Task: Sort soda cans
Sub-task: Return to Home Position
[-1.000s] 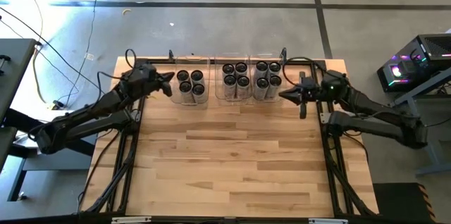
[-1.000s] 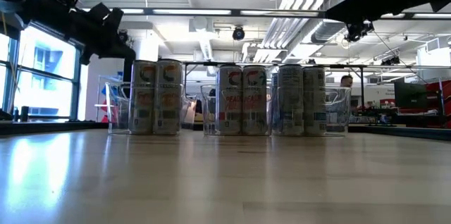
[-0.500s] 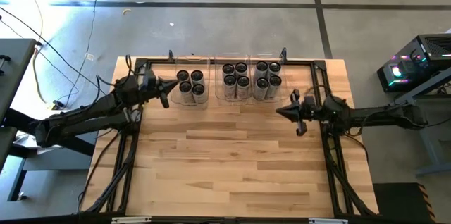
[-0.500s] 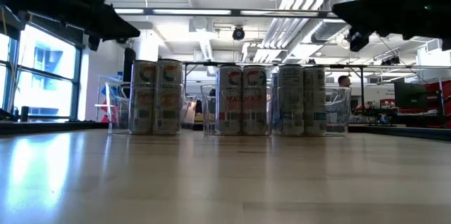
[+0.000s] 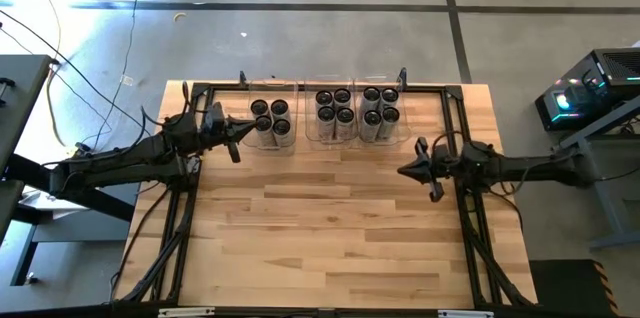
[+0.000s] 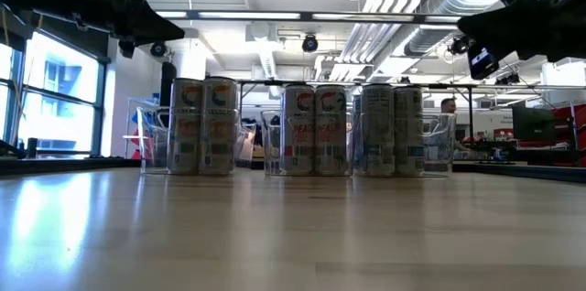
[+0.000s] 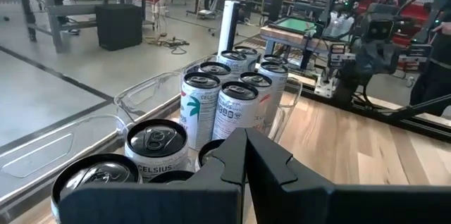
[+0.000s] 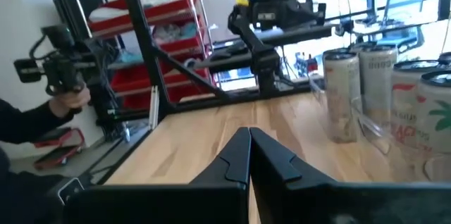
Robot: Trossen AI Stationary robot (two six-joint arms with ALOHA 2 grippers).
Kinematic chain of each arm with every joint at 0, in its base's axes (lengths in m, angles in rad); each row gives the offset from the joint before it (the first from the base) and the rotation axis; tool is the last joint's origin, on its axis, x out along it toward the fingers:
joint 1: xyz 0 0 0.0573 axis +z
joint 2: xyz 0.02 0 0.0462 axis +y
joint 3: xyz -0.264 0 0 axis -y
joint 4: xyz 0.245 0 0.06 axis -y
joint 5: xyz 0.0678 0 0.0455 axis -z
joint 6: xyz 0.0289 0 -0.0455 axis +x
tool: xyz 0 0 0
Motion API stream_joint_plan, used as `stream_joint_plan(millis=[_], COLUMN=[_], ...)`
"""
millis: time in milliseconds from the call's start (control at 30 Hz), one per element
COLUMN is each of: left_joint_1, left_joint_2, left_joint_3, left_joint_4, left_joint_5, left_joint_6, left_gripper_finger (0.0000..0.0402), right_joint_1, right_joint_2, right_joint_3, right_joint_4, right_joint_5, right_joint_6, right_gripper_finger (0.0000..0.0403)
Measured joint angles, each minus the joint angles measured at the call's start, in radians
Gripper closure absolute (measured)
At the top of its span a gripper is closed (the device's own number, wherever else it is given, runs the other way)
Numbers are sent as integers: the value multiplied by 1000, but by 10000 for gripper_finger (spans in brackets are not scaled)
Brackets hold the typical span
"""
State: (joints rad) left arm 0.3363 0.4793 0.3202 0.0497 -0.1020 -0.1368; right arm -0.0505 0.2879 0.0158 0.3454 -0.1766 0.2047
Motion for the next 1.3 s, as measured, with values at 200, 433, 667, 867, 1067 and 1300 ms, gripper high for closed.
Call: stream_joint_plan(millis=[200,433,667,867,1067,1300], left_joint_1=[0,-39,-85,-49,7,21], left_joint_2=[0,-9,-73,-157,-359,-471], left_joint_3=[0,-40,-282,-303,-301,-308], left_joint_4=[1,53,445,366,133,-11], left_joint_5=[0,64,62,104,162,225], left_joint_6=[0,65,52,52,61,61], left_gripper_finger=[401,402,401,401,401,401], right_joint_1=[1,35,45,45,45,45], right_joint_2=[-213,-276,-230,-223,-223,-221], right_joint_3=[-6,-6,-6,-6,-6,-6], right_joint_4=[-181,-307,-306,-306,-305,-304], right_joint_5=[10,12,17,17,17,17], right_joint_6=[-27,-51,-30,-26,-24,-23], right_gripper_finger=[403,403,403,403,403,403])
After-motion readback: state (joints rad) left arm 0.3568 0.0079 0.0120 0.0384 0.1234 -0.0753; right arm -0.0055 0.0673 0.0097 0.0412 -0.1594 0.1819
